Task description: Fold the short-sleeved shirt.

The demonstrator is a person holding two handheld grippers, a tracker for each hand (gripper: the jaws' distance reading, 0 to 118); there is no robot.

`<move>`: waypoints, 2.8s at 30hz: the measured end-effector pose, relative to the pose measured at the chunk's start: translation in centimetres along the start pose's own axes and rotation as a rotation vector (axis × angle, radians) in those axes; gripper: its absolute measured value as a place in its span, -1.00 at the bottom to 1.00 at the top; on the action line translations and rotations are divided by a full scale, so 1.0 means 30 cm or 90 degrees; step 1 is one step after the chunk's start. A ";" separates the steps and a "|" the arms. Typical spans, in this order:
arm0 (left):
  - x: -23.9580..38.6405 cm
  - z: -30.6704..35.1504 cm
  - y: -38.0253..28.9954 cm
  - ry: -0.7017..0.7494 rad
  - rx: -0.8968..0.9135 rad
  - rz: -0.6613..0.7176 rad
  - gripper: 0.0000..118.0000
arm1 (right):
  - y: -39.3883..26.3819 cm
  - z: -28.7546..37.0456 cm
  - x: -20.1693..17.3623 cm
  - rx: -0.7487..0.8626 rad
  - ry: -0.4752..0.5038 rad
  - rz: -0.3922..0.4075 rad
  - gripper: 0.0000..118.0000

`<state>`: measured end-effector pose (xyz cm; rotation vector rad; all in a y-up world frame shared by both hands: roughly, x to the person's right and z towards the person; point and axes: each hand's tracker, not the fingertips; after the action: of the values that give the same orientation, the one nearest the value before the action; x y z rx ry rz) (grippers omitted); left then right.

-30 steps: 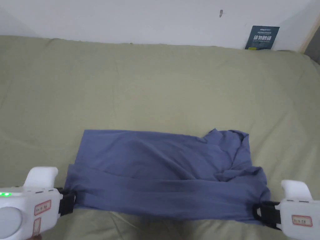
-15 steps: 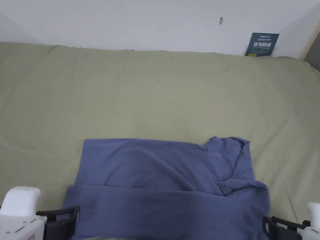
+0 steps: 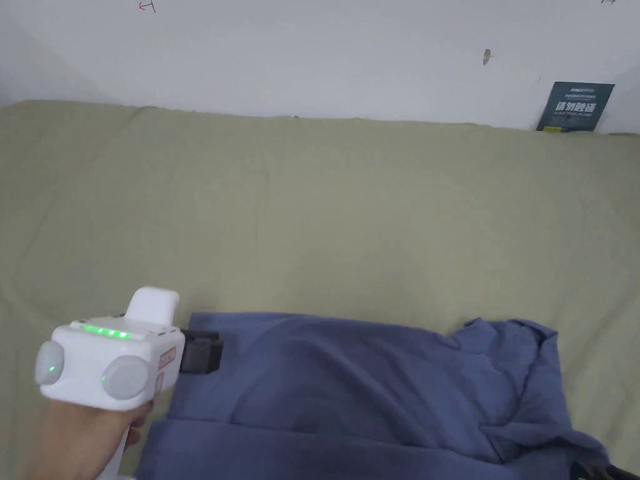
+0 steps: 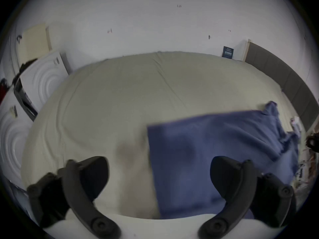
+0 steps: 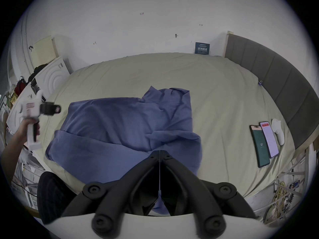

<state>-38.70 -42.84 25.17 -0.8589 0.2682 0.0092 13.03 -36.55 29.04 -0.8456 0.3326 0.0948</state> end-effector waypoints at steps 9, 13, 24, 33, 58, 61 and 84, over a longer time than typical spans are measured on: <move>-0.002 -0.320 0.107 -0.024 -0.160 -0.008 0.60 | 0.030 -0.075 0.046 -0.025 -0.012 -0.013 -0.97; 0.044 -0.217 0.092 -0.070 -0.072 -0.009 -0.74 | 0.084 -0.114 0.079 -0.021 -0.020 -0.003 -0.97; 0.093 -0.003 0.093 -0.073 -0.002 -0.008 -0.94 | 0.445 -0.607 0.219 -0.052 -0.008 0.036 0.99; 0.083 0.028 0.100 -0.072 -0.009 -0.015 -0.94 | 0.505 -0.822 0.235 -0.186 0.016 0.026 -0.87; -0.025 0.510 -0.434 -0.091 -0.090 0.030 -0.94 | -0.162 0.047 0.178 -0.040 0.036 0.017 -0.86; -0.002 0.469 -0.469 -0.080 -0.083 0.024 -0.51 | -0.214 0.016 0.170 -0.041 0.038 0.006 -0.49; -0.408 0.418 -0.640 -0.495 -0.056 0.482 -0.30 | -0.198 0.295 -0.128 0.064 0.115 0.000 -1.00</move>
<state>-45.43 -44.81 50.19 -0.7393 -0.1558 1.0449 12.88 -33.67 40.01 -0.7553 0.5026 0.0014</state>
